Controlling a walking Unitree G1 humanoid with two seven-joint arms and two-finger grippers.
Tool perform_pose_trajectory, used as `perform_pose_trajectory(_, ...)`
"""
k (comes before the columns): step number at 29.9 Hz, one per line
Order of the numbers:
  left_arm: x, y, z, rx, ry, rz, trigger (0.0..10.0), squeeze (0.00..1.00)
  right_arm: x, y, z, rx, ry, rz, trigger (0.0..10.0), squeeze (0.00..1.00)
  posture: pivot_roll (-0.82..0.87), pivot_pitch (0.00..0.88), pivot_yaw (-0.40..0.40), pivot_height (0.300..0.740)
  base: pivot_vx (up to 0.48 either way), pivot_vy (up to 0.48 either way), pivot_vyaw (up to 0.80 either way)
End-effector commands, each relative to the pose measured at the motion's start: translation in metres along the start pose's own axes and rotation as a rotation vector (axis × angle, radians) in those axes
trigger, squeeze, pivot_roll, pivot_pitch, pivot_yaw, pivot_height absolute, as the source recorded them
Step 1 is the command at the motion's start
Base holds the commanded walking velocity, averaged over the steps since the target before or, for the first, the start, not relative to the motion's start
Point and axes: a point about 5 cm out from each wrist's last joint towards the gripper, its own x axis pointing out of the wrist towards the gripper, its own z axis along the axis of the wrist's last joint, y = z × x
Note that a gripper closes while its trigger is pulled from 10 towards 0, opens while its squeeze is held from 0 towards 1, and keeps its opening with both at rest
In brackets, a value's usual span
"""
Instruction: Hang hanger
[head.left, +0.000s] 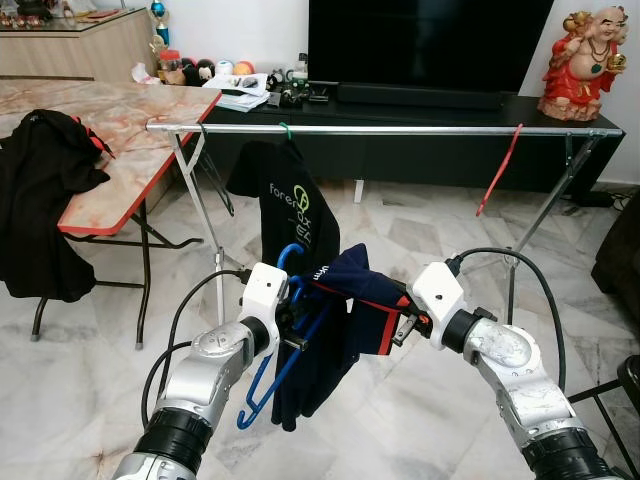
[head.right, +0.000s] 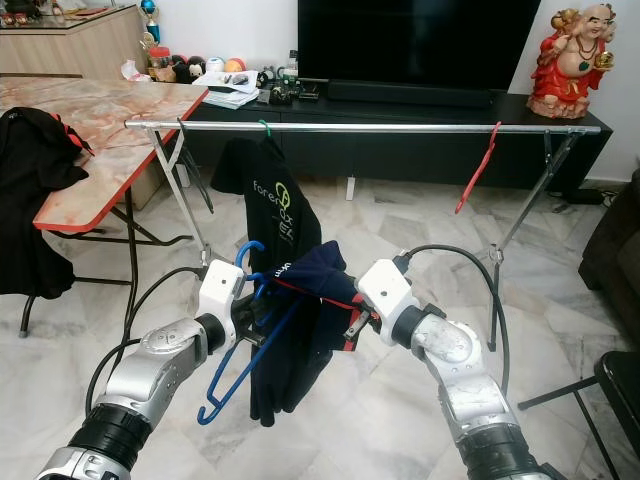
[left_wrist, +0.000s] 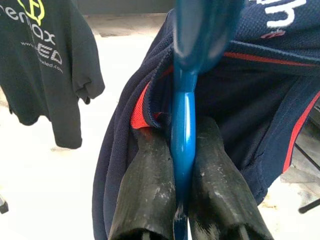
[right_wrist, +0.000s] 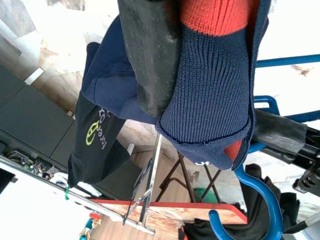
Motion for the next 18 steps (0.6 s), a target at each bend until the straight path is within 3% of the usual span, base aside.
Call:
perform_pose_trajectory(1,0.001,0.003,0.014,0.011,-0.054,0.013,10.0,0.0,0.0,-0.004,0.004,-0.02,-0.011,-0.012,10.0,0.0,0.05,0.0,-0.015,0.74,0.0,0.0,0.0)
perform_pose_trajectory(2,0.002,0.002,0.014,0.009,-0.055,0.012,10.0,0.0,0.001,-0.008,0.001,-0.018,0.005,-0.063,10.0,0.0,0.05,0.0,-0.015,0.74,0.0,0.0,0.0)
perform_pose_trajectory(4,-0.01,-0.036,0.011,0.019,-0.05,-0.357,10.0,0.0,0.024,0.001,0.021,-0.036,-0.07,-0.028,10.0,0.0,0.06,0.005,-0.018,0.74,0.0,0.0,0.0)
perform_pose_trajectory(5,-0.012,-0.042,0.01,0.02,-0.047,-0.407,10.0,0.0,0.026,0.002,0.024,-0.041,-0.078,-0.019,10.0,0.0,0.06,0.005,-0.018,0.74,0.0,0.0,0.0)
perform_pose_trajectory(14,-0.02,-0.05,0.007,0.026,-0.01,-0.505,10.0,0.0,0.03,-0.001,0.027,-0.04,-0.074,-0.039,10.0,0.0,0.06,0.004,-0.019,0.74,0.0,0.0,0.0)
perform_pose_trajectory(18,-0.02,-0.049,0.009,0.022,-0.021,-0.484,10.0,0.0,0.034,0.006,0.033,-0.028,-0.108,0.034,10.0,0.0,0.06,0.005,-0.02,0.74,0.0,0.0,0.0)
